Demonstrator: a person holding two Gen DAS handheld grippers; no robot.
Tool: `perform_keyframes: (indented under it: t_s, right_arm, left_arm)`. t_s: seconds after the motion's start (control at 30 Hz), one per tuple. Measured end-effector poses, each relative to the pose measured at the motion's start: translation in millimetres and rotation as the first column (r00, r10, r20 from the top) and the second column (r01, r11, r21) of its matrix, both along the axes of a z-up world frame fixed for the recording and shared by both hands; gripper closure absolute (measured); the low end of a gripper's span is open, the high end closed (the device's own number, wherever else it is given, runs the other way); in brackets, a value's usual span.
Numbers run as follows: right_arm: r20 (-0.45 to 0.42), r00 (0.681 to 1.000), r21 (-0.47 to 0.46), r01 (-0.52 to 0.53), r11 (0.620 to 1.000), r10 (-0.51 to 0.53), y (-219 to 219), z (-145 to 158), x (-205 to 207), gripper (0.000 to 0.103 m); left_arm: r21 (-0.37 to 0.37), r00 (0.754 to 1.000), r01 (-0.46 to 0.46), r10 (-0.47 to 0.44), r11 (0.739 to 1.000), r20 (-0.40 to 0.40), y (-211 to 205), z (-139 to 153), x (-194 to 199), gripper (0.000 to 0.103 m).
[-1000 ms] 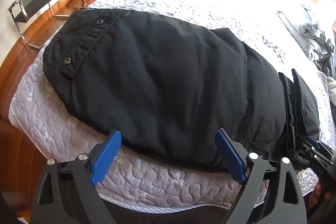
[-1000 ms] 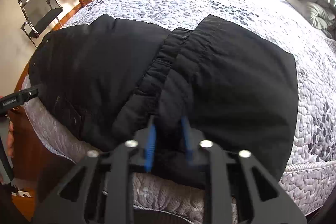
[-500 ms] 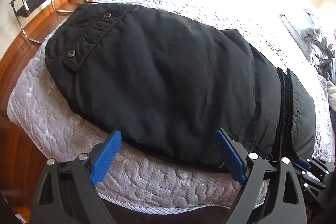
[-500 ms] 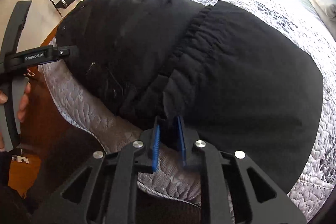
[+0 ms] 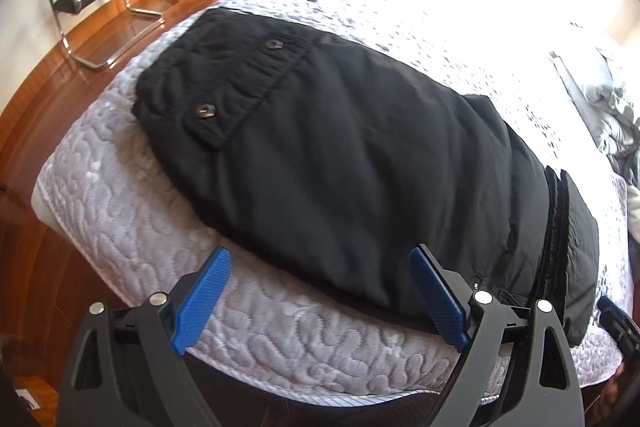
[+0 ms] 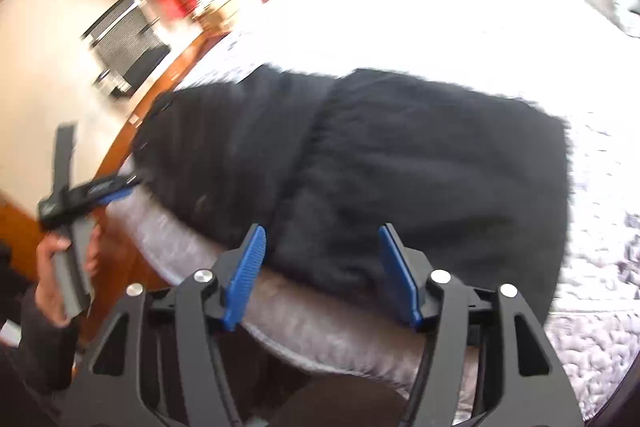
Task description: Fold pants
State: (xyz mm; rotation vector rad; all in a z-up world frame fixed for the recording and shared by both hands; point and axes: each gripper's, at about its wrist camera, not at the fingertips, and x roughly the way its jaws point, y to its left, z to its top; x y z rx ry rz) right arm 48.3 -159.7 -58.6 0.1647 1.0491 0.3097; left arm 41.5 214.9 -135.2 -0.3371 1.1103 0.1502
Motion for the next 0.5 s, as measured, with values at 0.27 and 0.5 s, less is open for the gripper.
perform_keyframes:
  t_s: [0.27,0.5]
  right_arm:
    - [-0.112,0.973,-0.065,0.193,0.979,-0.200,-50,-43,27,0.054]
    - [-0.104,0.975,-0.125,0.184,0.975,-0.197,-42,-58,28,0.054]
  left_arm:
    - [-0.211,0.974,-0.225,0.221,0.951,-0.043,78,-16,-18,0.011]
    - [-0.534,0.921,-0.378,0.364,0.756,-0.136,125,-56,-16,0.011]
